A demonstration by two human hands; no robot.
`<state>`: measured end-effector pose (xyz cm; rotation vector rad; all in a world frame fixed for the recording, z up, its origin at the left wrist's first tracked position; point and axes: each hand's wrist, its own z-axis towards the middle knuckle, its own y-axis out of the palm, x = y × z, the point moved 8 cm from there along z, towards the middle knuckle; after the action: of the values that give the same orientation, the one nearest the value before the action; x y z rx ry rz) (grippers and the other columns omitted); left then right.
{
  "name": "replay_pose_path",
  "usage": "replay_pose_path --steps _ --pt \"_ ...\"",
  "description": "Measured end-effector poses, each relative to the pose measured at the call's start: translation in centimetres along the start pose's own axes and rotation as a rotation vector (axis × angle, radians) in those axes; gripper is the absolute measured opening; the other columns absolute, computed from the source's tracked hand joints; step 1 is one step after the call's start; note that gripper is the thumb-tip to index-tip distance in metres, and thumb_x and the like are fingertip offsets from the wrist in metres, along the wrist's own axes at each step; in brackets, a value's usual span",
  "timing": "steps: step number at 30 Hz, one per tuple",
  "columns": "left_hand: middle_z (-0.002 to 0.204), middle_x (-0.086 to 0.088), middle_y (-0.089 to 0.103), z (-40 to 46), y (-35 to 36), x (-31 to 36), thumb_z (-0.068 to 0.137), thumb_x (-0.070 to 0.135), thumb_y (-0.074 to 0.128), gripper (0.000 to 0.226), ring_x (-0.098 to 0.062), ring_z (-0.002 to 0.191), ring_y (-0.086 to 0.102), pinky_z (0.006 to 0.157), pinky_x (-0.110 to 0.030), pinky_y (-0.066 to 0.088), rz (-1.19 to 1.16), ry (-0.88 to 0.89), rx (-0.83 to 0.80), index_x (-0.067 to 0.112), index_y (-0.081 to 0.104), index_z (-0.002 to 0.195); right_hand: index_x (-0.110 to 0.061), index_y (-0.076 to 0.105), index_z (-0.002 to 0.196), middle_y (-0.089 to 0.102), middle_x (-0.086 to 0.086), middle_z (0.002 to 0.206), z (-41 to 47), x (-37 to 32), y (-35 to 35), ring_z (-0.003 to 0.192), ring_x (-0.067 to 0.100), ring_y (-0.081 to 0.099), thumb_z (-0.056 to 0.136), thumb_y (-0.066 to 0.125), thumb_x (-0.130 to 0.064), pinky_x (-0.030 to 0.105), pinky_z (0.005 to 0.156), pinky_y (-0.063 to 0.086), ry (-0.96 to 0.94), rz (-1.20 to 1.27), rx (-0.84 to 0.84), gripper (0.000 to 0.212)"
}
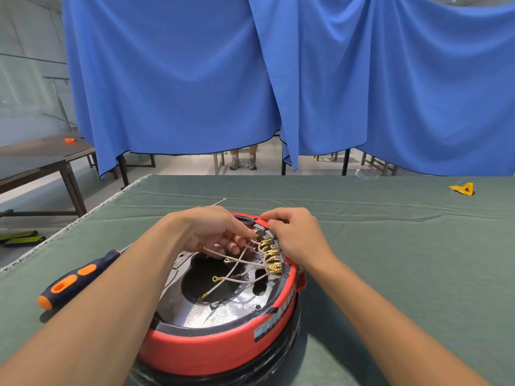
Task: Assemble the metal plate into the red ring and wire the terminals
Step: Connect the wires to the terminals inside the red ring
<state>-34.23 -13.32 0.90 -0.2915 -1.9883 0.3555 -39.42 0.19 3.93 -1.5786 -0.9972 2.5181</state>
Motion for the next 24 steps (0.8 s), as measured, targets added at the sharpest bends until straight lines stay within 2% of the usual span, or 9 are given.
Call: replay_pose_path --steps 4,9,15,24 --pt "0.065 0.0 0.06 -0.25 0.09 0.08 0.088 0.022 0.065 0.031 -0.011 0.06 0.057 0.053 -0.023 0.042 0.001 0.013 -0.033 0.018 0.068 0.058 -0.017 0.074 0.101 0.072 -0.004 0.099 0.04 0.19 0.07 0.097 0.013 0.063 0.091 0.05 -0.01 0.032 0.087 0.051 0.007 0.016 0.002 0.027" --pt "0.067 0.0 0.058 -0.2 0.19 -0.24 0.089 0.02 0.062 0.024 -0.011 0.061 0.056 0.052 -0.023 0.042 -0.002 -0.018 -0.048 0.016 0.066 0.066 -0.017 0.073 0.102 0.071 -0.004 0.1 0.1 0.36 0.06 0.097 0.012 0.063 0.092 0.05 -0.011 0.031 0.086 0.05 0.017 0.031 0.004 0.026" --pt "0.067 0.001 0.058 -0.29 0.26 -0.34 0.089 0.02 0.061 0.027 -0.011 0.061 0.057 0.051 -0.022 0.044 -0.018 -0.024 -0.081 0.019 0.067 0.063 -0.017 0.073 0.104 0.071 -0.003 0.102 0.11 0.49 0.12 0.096 0.012 0.063 0.092 0.049 -0.012 0.032 0.085 0.051 0.025 0.037 0.001 0.027" --pt "0.068 0.0 0.059 -0.41 0.19 -0.29 0.088 0.02 0.061 0.029 -0.011 0.062 0.058 0.06 -0.029 0.041 0.006 -0.031 -0.042 0.02 0.068 0.061 -0.017 0.073 0.104 0.07 -0.004 0.099 0.14 0.51 0.13 0.093 0.011 0.062 0.093 0.049 -0.012 0.029 0.082 0.051 0.024 0.045 0.005 0.026"
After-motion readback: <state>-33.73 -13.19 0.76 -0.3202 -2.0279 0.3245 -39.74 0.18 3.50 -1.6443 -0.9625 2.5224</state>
